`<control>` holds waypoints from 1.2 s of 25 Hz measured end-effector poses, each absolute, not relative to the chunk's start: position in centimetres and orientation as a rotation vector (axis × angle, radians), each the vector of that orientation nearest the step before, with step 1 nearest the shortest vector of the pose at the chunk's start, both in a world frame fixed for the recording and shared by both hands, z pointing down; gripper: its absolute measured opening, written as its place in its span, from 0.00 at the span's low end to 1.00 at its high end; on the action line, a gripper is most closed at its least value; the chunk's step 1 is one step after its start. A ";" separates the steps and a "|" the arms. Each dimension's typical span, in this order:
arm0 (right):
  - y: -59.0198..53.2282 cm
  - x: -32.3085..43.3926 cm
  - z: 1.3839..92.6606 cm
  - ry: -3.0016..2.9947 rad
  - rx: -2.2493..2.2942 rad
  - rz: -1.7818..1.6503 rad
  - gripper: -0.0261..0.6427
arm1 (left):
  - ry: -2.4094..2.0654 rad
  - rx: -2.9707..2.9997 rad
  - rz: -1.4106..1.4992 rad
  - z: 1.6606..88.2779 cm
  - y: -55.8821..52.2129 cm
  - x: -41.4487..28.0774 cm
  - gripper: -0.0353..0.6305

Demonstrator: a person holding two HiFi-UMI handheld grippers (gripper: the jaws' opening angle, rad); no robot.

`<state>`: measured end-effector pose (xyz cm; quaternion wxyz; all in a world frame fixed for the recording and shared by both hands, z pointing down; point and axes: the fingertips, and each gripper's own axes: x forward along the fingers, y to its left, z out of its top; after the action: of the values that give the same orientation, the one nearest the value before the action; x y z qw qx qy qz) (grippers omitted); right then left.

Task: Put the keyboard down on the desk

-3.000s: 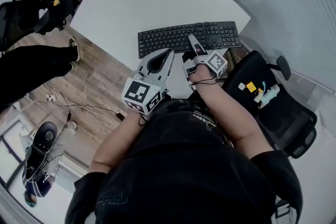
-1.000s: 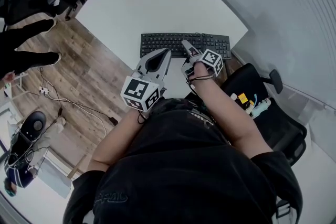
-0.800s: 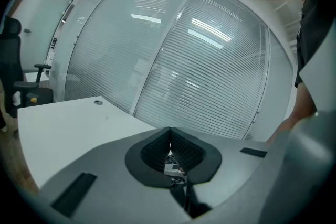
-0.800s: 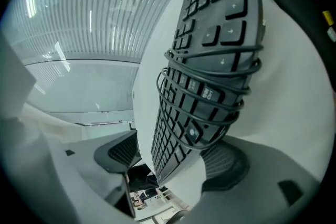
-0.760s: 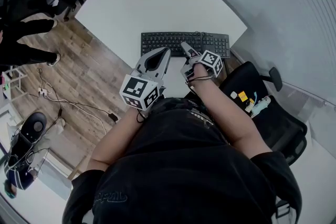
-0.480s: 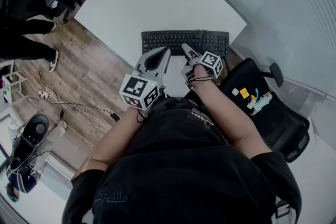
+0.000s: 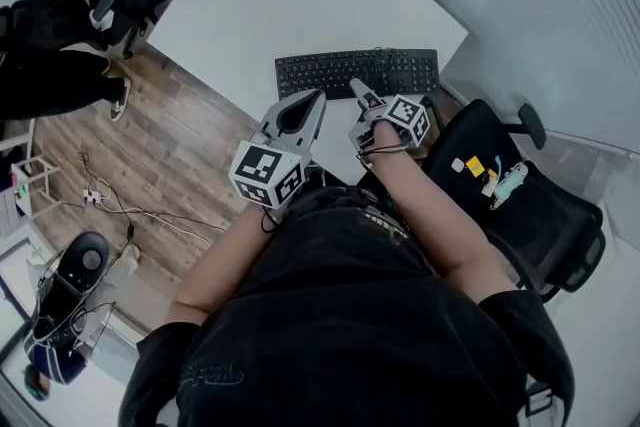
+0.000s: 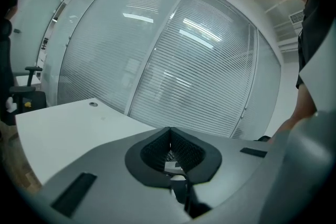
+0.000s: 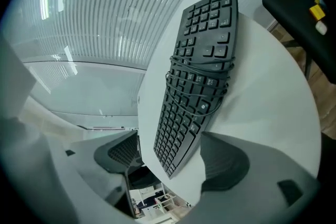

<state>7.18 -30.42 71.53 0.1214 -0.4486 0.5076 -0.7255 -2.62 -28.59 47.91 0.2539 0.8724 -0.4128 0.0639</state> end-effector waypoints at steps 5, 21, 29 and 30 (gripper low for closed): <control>-30.0 6.5 69.1 1.586 -1.331 -2.035 0.57 | -1.090 2.415 0.178 47.0 -27.5 -3.2 0.08; -27.7 0.7 50.0 2.323 -1.362 -1.211 0.14 | -1.015 2.553 0.151 43.8 -24.3 -7.0 0.08; -25.1 -2.9 45.1 2.543 -1.399 -0.852 0.08 | -0.962 2.606 0.125 43.0 -23.5 -8.3 0.08; -24.8 -3.2 44.7 2.559 -1.404 -0.819 0.07 | -0.959 2.608 0.122 42.9 -23.4 -8.4 0.08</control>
<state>-3.18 -24.77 44.73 0.0550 -0.4625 0.8428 -0.2698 -8.40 -23.42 42.87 0.1790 0.9225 -0.3391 0.0431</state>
